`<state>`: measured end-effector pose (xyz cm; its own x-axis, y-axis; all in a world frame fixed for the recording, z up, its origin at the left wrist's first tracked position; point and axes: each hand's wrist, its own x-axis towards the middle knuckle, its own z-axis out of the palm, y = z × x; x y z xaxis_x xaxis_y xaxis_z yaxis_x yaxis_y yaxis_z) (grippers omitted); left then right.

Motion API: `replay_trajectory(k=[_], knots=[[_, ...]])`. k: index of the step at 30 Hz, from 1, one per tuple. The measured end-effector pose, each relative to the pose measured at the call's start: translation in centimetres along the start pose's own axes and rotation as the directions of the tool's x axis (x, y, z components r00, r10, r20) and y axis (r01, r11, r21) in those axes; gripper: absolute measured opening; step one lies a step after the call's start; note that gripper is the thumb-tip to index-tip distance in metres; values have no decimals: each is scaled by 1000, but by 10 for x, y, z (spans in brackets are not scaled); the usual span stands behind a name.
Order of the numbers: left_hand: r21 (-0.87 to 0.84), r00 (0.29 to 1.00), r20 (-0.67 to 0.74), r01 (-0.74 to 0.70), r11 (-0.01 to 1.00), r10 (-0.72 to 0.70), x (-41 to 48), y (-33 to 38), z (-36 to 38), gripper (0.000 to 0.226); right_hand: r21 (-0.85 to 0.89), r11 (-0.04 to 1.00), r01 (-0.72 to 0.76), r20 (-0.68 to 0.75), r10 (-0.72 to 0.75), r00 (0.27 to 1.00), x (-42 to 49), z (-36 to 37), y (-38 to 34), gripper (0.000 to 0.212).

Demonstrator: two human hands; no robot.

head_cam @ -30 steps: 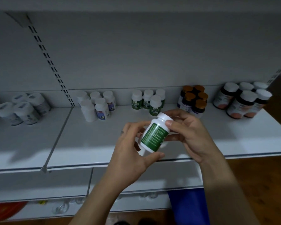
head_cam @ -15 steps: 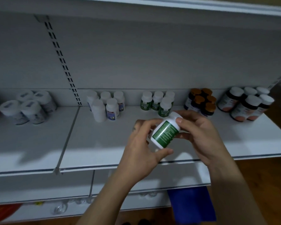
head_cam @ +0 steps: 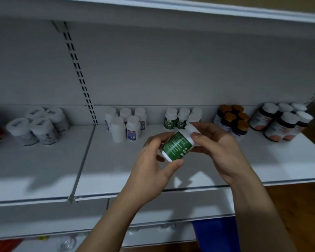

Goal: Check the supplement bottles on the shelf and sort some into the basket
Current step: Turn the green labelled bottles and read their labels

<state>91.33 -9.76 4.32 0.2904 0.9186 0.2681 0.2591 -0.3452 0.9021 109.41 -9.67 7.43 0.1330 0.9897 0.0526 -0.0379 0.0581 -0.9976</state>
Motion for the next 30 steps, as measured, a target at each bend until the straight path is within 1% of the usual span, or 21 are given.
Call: replay_trajectory(k=[5, 9, 13, 15, 19, 23, 27, 30], knots=[[16, 999, -38, -1, 1000, 1, 6, 1, -1, 59, 39, 999, 30, 29, -31, 999, 3, -2, -4, 27], [61, 999, -32, -6, 998, 8, 7, 0, 4, 57, 55, 998, 23, -17, -22, 1000, 8, -2, -6, 26], [111, 999, -47, 17, 994, -12, 7, 4, 15, 69, 43, 999, -11, -25, 12, 1000, 12, -8, -7, 21], [114, 997, -73, 29, 993, -20, 6, 6, 20, 70, 26, 1000, -16, -6, 16, 1000, 13, -11, -10, 19], [97, 996, -91, 21, 995, -12, 5, 7, 22, 61, -29, 1000, 5, 25, -4, 1000, 15, -15, -16, 16], [100, 997, -65, -27, 995, 33, 1, 8, 20, 55, -63, 998, 27, 68, -23, 997, 12, -18, -16, 32], [76, 998, -17, -55, 996, 56, -1, 9, 18, 49, -33, 998, 59, 110, -55, 992, 7, -18, -15, 38], [59, 998, 8, -60, 996, 60, -3, 7, 13, 49, 8, 998, 56, 117, -56, 992, 4, -15, -12, 36]])
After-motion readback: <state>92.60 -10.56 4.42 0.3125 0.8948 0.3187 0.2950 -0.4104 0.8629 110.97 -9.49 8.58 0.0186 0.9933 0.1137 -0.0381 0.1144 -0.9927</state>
